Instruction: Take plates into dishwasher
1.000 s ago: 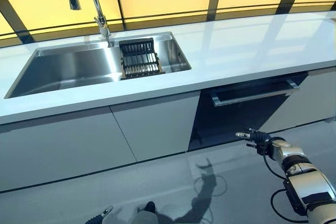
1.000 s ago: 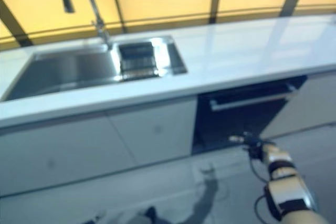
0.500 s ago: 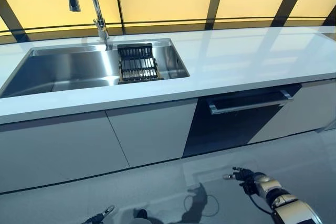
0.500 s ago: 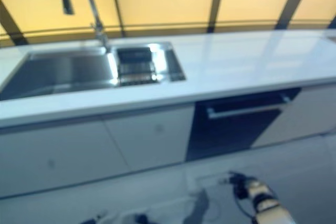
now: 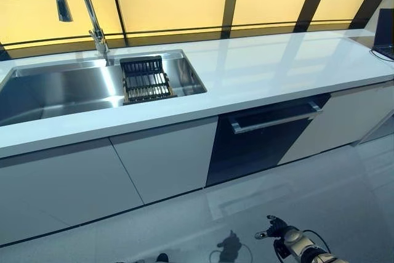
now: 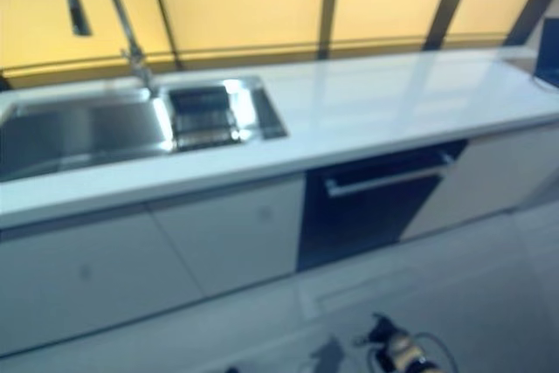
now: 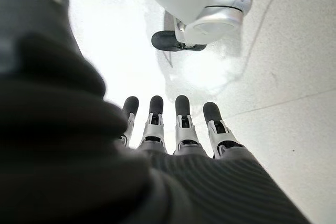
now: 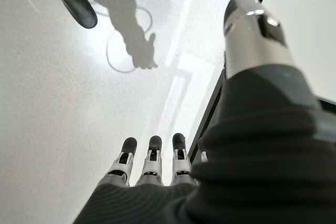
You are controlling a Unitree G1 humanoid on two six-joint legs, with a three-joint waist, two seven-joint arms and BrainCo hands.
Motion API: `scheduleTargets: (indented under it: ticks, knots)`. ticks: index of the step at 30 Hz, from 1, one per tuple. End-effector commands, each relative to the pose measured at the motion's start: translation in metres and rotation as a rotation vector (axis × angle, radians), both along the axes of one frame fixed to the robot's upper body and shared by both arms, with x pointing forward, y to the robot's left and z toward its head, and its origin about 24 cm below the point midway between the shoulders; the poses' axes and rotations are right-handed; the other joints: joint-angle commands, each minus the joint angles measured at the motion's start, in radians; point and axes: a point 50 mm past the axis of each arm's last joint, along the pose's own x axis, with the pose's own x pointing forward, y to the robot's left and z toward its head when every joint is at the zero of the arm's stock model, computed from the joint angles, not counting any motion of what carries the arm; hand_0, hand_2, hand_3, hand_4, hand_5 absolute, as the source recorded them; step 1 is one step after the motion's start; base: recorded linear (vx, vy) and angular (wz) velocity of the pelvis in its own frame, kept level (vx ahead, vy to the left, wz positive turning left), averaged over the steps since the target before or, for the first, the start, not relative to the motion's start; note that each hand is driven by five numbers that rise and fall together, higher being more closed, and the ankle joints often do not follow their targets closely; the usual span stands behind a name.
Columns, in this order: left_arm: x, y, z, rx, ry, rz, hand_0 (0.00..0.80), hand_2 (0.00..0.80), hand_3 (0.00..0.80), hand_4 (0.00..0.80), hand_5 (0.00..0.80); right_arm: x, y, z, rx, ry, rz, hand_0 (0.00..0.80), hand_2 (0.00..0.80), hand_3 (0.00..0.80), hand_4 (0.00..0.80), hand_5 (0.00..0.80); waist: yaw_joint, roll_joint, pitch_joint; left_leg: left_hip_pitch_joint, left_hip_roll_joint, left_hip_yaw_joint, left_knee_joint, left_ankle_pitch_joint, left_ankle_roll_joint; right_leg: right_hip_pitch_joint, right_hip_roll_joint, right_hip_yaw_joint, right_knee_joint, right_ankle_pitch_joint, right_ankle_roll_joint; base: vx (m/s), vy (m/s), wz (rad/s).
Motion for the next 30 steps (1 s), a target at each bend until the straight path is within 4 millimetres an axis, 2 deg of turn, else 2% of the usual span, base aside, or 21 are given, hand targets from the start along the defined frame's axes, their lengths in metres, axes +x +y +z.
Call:
scheduleTargets:
  ticks: [1,3,5,6,7,8,10,11,12,13,14,15,16,19,20,25,30]
  knots:
    - [0.011,0.003,0.002,0.042,-0.004,0.029,0.0,0.0,0.0,0.0,0.0,0.02,0.003,0.009,-0.017,-0.084,0.064,0.0,0.0,0.0,0.0,0.0,0.042,0.025,0.027,-0.004,0.038,-0.049,0.05,-0.011,0.043,-0.061,-0.026,0.004,0.146,-0.025,-0.055,-0.039,-0.093,0.13]
    - [0.006,0.009,0.003,0.062,-0.014,0.054,0.0,0.0,0.0,0.0,0.0,0.017,0.002,0.008,-0.004,-0.069,0.059,0.0,0.0,0.0,0.0,0.0,0.055,0.031,0.038,-0.014,0.038,-0.079,0.048,0.009,0.032,-0.059,-0.008,-0.015,0.177,-0.05,-0.075,-0.054,-0.104,0.24]
    - [0.008,0.014,0.005,0.065,-0.057,0.05,0.0,0.0,0.0,0.0,0.0,0.017,0.0,0.008,-0.005,-0.045,0.041,0.0,0.0,0.0,0.0,0.0,0.079,0.043,0.056,-0.079,0.044,-0.078,-0.004,0.117,-0.003,-0.035,0.024,-0.039,0.143,-0.04,-0.081,-0.21,-0.078,0.47]
    - [0.013,0.013,0.006,0.053,-0.079,0.032,0.0,0.0,0.0,0.0,0.0,0.018,0.0,0.009,-0.004,-0.049,0.029,0.0,0.0,0.0,0.0,0.0,0.085,0.043,0.067,-0.115,0.044,-0.057,-0.004,0.138,-0.012,-0.027,0.035,-0.045,0.127,-0.032,-0.081,-0.298,-0.049,0.62]
    - [0.021,0.01,0.006,0.042,-0.1,0.003,0.0,0.0,0.0,0.0,0.0,0.018,-0.001,0.009,-0.003,-0.05,0.02,0.0,0.0,0.0,0.0,0.0,0.083,0.038,0.082,-0.116,0.043,-0.01,0.001,0.134,-0.01,-0.026,0.039,-0.054,0.113,-0.02,-0.08,-0.316,0.0,0.73]
    - [0.028,0.006,0.007,0.032,-0.117,-0.013,0.0,0.0,0.0,0.0,0.0,0.015,-0.002,0.007,0.002,-0.042,-0.005,0.0,0.0,0.0,0.0,0.0,0.073,0.03,0.091,-0.107,0.037,0.029,0.04,0.112,0.001,-0.034,0.029,-0.07,0.104,0.001,-0.075,-0.334,0.055,1.09]
    - [0.042,0.001,0.009,0.025,-0.14,-0.023,0.0,0.0,0.0,0.0,0.0,0.004,-0.005,0.003,0.025,-0.021,-0.076,0.0,0.0,0.0,0.0,0.0,0.036,-0.002,0.094,-0.106,0.024,0.115,0.227,0.048,0.018,-0.049,-0.001,-0.103,0.074,0.04,-0.077,-0.302,0.111,1.36]
    - [0.044,0.0,0.009,0.022,-0.143,-0.024,0.0,0.0,0.0,0.0,0.0,0.001,-0.006,0.002,0.038,-0.012,-0.1,0.0,0.0,0.0,0.0,0.0,0.029,-0.008,0.094,-0.108,0.024,0.128,0.255,0.037,0.02,-0.049,-0.006,-0.108,0.069,0.045,-0.079,-0.252,0.156,1.03]
    - [0.047,-0.004,0.008,0.015,-0.144,-0.014,0.0,0.0,0.0,0.0,0.0,-0.005,-0.008,-0.001,0.051,0.0,-0.126,0.0,0.0,0.0,0.0,0.0,0.012,-0.023,0.091,-0.093,0.004,0.136,0.354,-0.012,0.034,-0.063,-0.026,-0.111,0.059,0.063,-0.079,-0.2,0.222,0.62]
    - [0.047,-0.006,0.008,0.009,-0.138,-0.014,0.0,0.0,0.0,0.0,0.0,-0.01,-0.01,-0.003,0.054,0.007,-0.15,0.0,0.0,0.0,0.0,0.0,-0.005,-0.023,0.082,-0.044,-0.012,0.16,0.321,-0.07,0.05,-0.078,-0.038,-0.117,0.064,0.076,-0.069,-0.174,0.284,0.4]
    - [0.047,-0.006,0.008,0.005,-0.13,-0.021,0.0,0.0,0.0,0.0,0.0,-0.015,-0.012,-0.004,0.052,0.015,-0.165,0.0,0.0,0.0,0.0,0.0,-0.021,-0.014,0.073,0.009,-0.021,0.187,0.237,-0.101,0.059,-0.088,-0.042,-0.122,0.065,0.089,-0.055,-0.114,0.316,0.38]
    - [0.047,-0.007,0.007,-0.001,-0.124,-0.032,0.0,0.0,0.0,0.0,0.0,-0.021,-0.012,-0.006,0.051,0.024,-0.196,0.0,0.0,0.0,0.0,0.0,-0.038,0.003,0.061,0.052,-0.029,0.204,0.132,-0.093,0.063,-0.098,-0.041,-0.124,0.051,0.11,-0.038,-0.096,0.304,0.65]
    - [0.047,-0.008,0.007,-0.009,-0.119,-0.04,0.0,0.0,0.0,0.0,0.0,-0.026,-0.011,-0.009,0.054,0.034,-0.236,0.0,0.0,0.0,0.0,0.0,-0.05,0.013,0.049,0.075,-0.048,0.199,0.057,-0.088,0.073,-0.112,-0.039,-0.111,0.035,0.134,-0.019,-0.095,0.25,0.89]
    - [0.046,-0.014,0.005,-0.02,-0.096,-0.104,0.0,0.0,0.0,0.0,0.0,-0.036,-0.008,-0.014,0.065,0.072,-0.304,0.0,0.0,0.0,0.0,0.0,-0.068,0.011,0.031,0.08,-0.098,0.129,0.016,-0.102,0.105,-0.161,-0.022,-0.031,0.022,0.154,-0.001,-0.086,0.168,0.52]
    - [0.043,-0.014,0.005,-0.018,-0.086,-0.117,0.0,0.0,0.0,0.0,0.0,-0.038,-0.006,-0.015,0.064,0.078,-0.304,0.0,0.0,0.0,0.0,0.0,-0.074,0.01,0.027,0.079,-0.106,0.121,0.011,-0.103,0.111,-0.178,-0.027,-0.015,0.026,0.166,0.003,-0.074,0.148,-0.06]
    - [0.027,-0.005,0.003,-0.013,-0.054,-0.06,0.0,0.0,0.0,0.0,0.0,-0.032,0.002,-0.015,0.069,0.073,-0.244,0.0,0.0,0.0,0.0,0.0,-0.062,0.006,0.016,0.103,-0.118,0.166,0.009,-0.129,0.123,-0.201,-0.075,-0.061,0.009,0.226,0.028,-0.059,0.068,0.0]
    - [0.026,-0.004,0.003,-0.031,-0.062,-0.029,0.0,0.0,0.0,0.0,0.0,-0.036,0.004,-0.017,0.081,0.099,-0.238,0.0,0.0,0.0,0.0,0.0,-0.066,0.001,0.019,0.118,-0.114,0.199,0.017,-0.142,0.135,-0.21,-0.075,-0.055,0.022,0.23,0.027,-0.021,-0.003,-0.27]
